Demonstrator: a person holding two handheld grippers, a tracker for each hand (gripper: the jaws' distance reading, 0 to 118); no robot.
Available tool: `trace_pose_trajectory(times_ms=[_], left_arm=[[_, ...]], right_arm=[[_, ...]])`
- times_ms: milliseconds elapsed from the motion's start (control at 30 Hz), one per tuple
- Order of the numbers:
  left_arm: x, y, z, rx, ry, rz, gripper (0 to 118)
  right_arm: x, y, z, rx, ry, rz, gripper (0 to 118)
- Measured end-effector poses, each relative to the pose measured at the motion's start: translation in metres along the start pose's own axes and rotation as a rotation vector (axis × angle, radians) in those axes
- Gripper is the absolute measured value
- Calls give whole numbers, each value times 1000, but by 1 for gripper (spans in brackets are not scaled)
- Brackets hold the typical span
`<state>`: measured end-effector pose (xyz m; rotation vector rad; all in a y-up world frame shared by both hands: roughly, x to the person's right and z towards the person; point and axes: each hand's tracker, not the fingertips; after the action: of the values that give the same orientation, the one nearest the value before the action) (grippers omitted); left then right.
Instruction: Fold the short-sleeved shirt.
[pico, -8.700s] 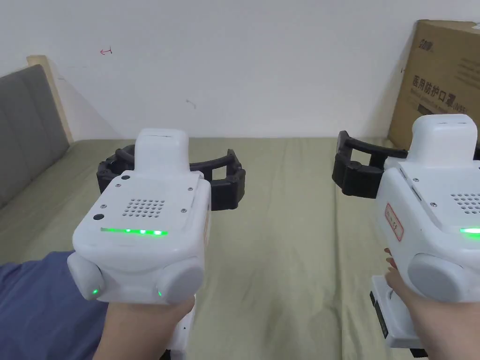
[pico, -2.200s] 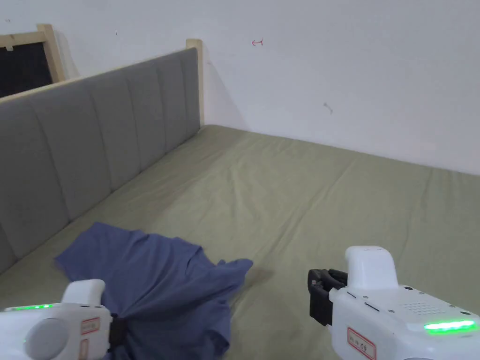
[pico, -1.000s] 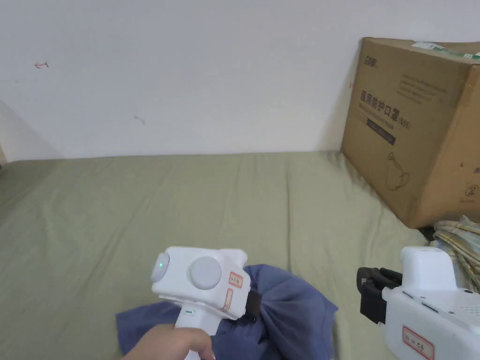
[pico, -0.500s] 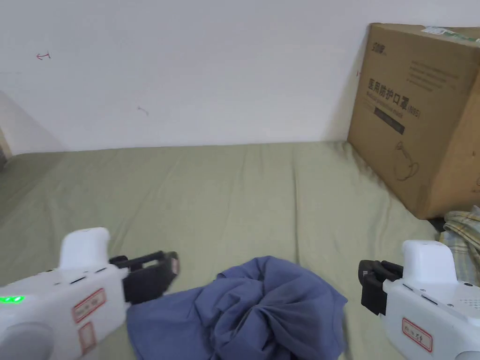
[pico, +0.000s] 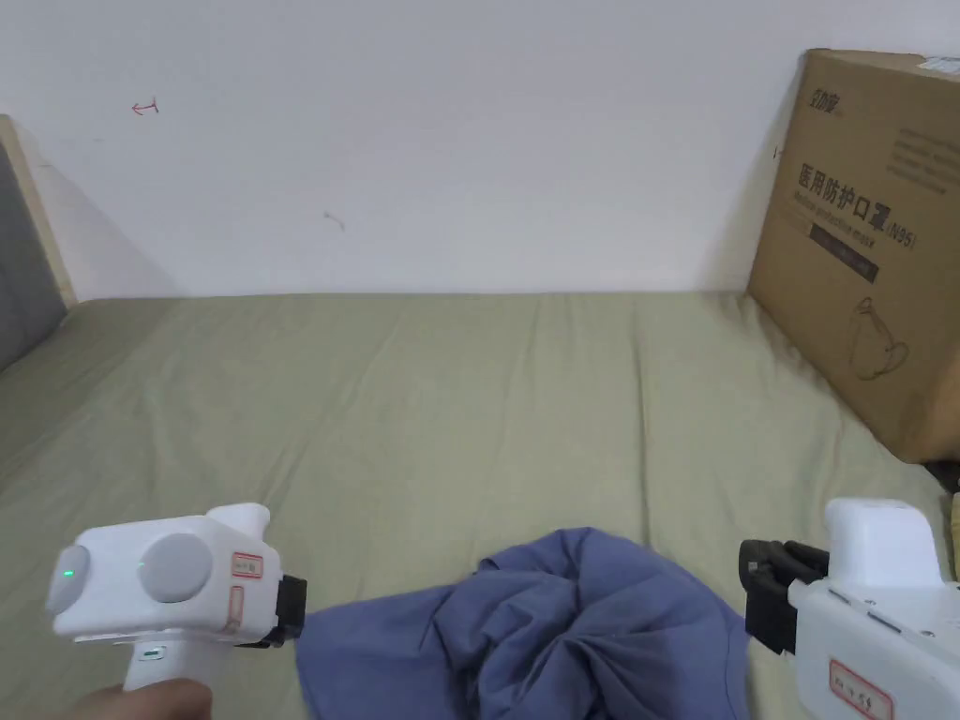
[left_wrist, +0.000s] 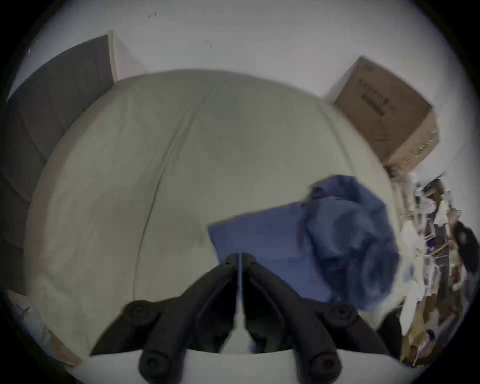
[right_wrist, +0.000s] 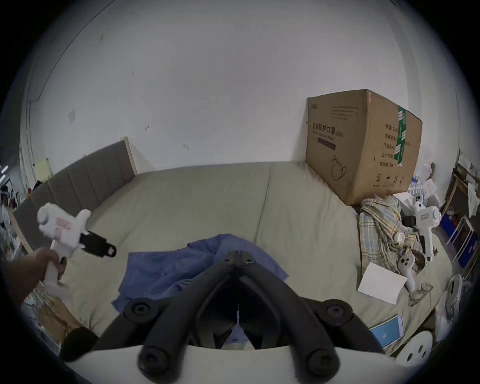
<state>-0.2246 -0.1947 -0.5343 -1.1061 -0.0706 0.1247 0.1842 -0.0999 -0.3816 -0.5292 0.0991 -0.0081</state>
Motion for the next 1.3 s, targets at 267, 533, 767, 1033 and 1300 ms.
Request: trace_pose_trajectory(times_ms=[267, 533, 767, 1033, 1300], left_arm=[[8, 3, -84, -113, -40, 4, 117], [1, -31, -17, 87, -200, 17, 0], [-13, -61, 26, 179, -109, -70, 0], [-34, -72, 19, 135, -130, 22, 0], [-42, -46, 101, 295, -132, 11, 0]], right_arm=[[17, -8, -49, -67, -19, -2, 0], [41, 5, -157, -241, 103, 89, 1], [54, 24, -272, -602, 213, -84, 98], [46, 17, -273, -616, 150, 76, 5], [73, 96, -126, -333, 199, 69, 5]])
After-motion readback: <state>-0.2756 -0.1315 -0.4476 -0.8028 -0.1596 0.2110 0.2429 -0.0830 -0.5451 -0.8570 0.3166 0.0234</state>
